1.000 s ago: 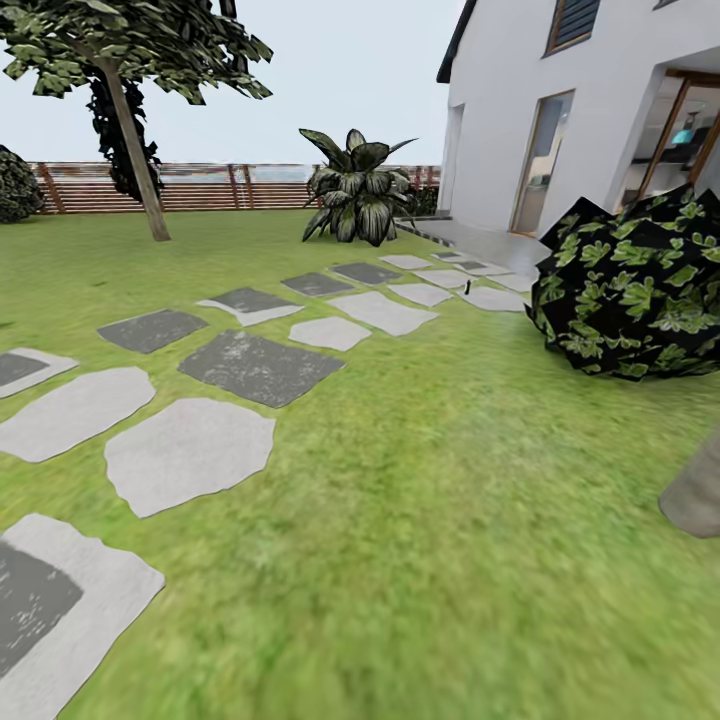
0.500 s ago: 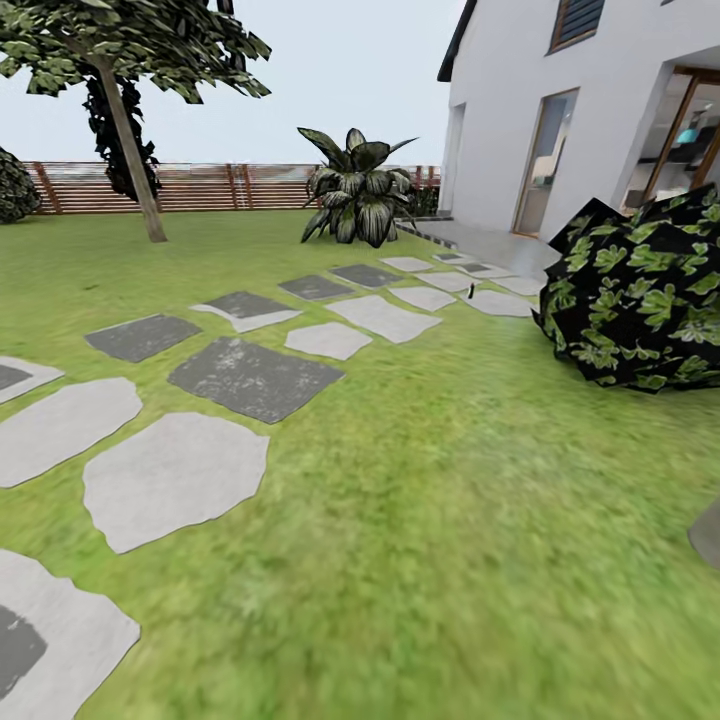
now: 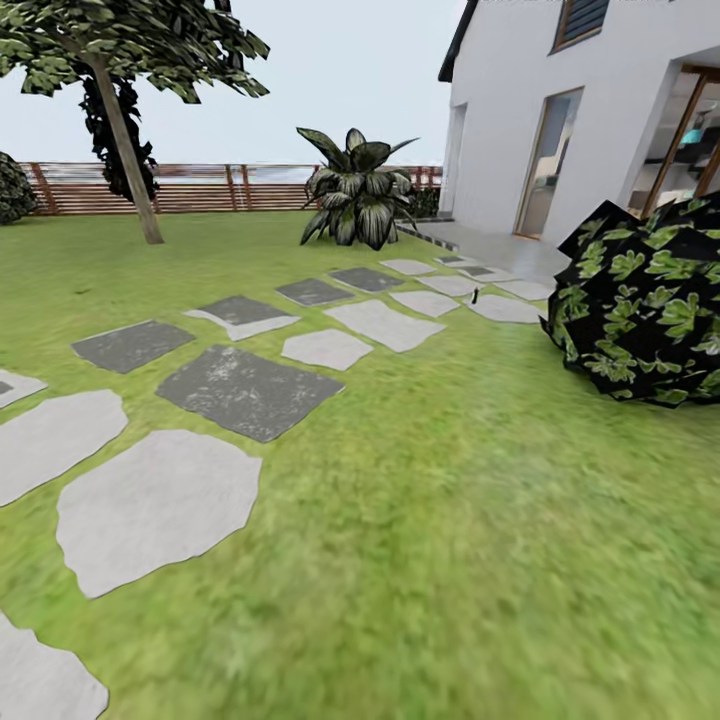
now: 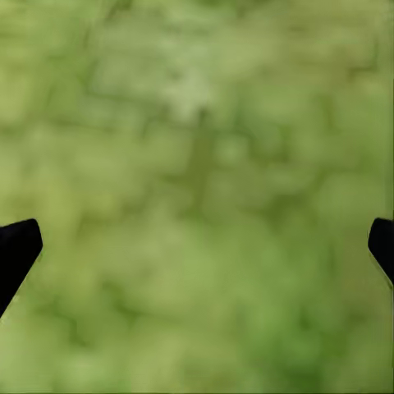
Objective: Pick up the pesticide atomizer in the garden and spray insectifuge to fully cover both potted plants in the garden.
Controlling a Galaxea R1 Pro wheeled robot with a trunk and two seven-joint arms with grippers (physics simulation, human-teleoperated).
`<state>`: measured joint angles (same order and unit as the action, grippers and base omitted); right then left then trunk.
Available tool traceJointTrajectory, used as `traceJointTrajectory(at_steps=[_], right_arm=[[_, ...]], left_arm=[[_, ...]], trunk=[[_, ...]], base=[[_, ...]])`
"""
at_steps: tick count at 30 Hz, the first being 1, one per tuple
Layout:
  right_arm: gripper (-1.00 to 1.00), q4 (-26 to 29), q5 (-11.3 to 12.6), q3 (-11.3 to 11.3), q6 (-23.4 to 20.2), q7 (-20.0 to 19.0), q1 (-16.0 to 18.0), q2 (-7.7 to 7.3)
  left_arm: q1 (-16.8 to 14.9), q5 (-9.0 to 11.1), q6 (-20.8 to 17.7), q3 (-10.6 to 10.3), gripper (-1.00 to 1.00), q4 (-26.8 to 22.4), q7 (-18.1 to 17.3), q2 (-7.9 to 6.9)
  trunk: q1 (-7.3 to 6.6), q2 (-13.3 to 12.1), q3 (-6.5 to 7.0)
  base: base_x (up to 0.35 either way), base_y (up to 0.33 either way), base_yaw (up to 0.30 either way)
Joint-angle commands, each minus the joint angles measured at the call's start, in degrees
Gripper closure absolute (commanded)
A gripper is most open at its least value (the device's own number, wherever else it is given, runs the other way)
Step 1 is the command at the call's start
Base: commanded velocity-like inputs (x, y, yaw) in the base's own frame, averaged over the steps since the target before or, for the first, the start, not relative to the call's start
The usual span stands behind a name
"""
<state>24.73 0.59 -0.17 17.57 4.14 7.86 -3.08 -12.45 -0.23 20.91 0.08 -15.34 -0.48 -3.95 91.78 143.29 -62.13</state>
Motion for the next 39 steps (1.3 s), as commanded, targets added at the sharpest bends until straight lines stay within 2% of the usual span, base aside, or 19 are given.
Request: traceJointTrajectory(at_steps=[1, 9, 39], right_arm=[[-1.00, -0.04, 0.05, -0.01, 0.18, 0.08, 0.03, 0.00], [-1.00, -0.04, 0.04, -0.01, 0.18, 0.08, 0.04, 0.00], [-1.00, -0.12, 0.03, -0.01, 0.18, 0.17, 0.03, 0.00]], left_arm=[[-0.03, -0.03, 0.18, 0.01, -1.00, 0.04, -0.05, -0.02], [-0.03, -0.03, 0.18, 0.01, -1.00, 0.04, -0.05, -0.02], [-0.03, -0.03, 0.18, 0.01, -1.00, 0.06, -0.04, -0.06]], trunk=[[0.02, 0.01, 0.02], [0.02, 0.01, 0.50], [0.02, 0.01, 0.54]], base=[[0.338, 0.000, 0.000], [0.338, 0.000, 0.000], [0.338, 0.000, 0.000]])
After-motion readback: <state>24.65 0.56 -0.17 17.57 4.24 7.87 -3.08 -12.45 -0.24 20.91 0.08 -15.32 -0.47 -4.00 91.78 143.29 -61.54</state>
